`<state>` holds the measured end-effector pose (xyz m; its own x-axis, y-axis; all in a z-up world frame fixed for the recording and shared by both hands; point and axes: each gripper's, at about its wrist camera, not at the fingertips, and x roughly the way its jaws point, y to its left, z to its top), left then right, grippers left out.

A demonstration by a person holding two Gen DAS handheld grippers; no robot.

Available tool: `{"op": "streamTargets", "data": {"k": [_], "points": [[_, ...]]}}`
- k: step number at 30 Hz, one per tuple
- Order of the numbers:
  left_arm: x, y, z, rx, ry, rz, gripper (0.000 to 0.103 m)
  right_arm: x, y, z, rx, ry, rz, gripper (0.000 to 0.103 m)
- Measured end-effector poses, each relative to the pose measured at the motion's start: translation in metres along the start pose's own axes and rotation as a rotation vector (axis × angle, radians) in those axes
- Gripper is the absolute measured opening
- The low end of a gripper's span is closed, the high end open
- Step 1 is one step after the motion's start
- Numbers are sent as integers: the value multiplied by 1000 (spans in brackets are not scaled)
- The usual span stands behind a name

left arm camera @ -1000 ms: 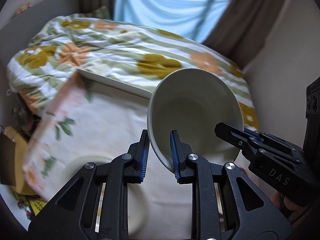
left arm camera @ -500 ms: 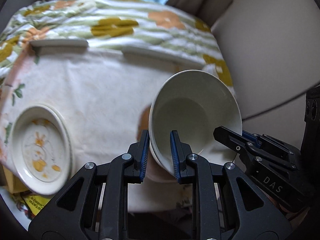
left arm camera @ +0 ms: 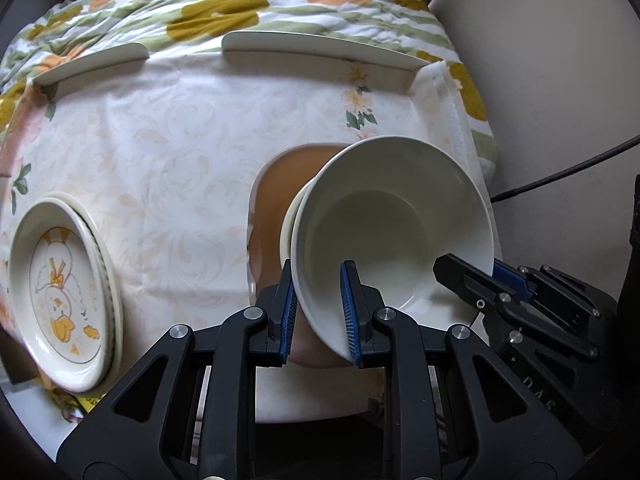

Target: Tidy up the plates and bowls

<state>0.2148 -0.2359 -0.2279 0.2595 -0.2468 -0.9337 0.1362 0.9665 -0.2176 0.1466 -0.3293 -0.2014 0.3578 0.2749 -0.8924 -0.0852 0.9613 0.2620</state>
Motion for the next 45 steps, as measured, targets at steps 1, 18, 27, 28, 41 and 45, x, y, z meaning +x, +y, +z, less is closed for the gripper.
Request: {"op": "streamTargets", "data": {"k": [1, 18, 27, 28, 41, 45], "points": [[2, -1, 1, 3, 3, 4, 18, 2, 0, 0, -6, -2, -9, 16], [12, -16, 1, 71, -29, 120, 18, 13, -3, -6, -36, 9, -38, 16], [12, -12, -2, 72, -31, 120, 18, 10, -1, -1, -57, -6, -57, 17], [11, -12, -3, 75, -31, 121, 18, 10, 0, -1, -59, -6, -60, 17], [-73, -7, -19, 98, -301, 84, 23, -44, 6, -5, -43, -123, -65, 17], [-92, -6, -31, 126, -394, 160, 97, -63, 6, -13, -28, -187, -63, 91]]}}
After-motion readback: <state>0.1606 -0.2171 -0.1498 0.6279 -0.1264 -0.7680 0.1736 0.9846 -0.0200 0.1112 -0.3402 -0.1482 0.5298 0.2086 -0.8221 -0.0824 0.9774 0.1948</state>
